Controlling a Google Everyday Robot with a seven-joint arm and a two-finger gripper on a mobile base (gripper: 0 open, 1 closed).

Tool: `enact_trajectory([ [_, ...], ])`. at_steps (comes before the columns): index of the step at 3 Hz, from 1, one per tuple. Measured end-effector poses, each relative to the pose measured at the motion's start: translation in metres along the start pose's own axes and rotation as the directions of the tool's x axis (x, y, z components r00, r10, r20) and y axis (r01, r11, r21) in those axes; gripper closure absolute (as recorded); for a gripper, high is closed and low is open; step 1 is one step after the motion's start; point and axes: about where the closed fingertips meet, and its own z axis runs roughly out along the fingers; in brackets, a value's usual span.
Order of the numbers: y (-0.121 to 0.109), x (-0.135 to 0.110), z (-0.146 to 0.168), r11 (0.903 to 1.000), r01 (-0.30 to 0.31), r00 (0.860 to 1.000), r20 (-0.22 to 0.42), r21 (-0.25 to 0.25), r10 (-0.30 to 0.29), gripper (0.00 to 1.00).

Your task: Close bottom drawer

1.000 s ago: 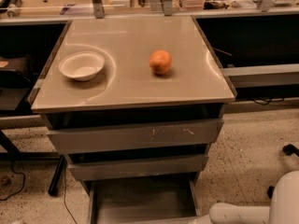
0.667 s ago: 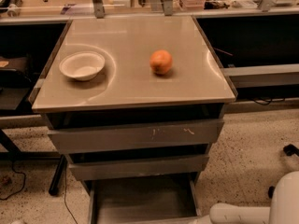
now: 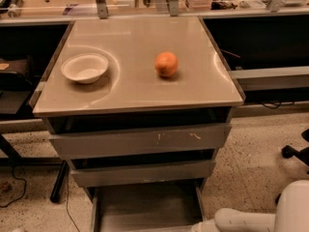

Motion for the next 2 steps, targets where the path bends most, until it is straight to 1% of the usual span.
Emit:
enact_trajectory([
  [2,-0.017,-0.021,0.006,0.9997,0.008,0.998,0.059,0.021,-0.009,1.00],
])
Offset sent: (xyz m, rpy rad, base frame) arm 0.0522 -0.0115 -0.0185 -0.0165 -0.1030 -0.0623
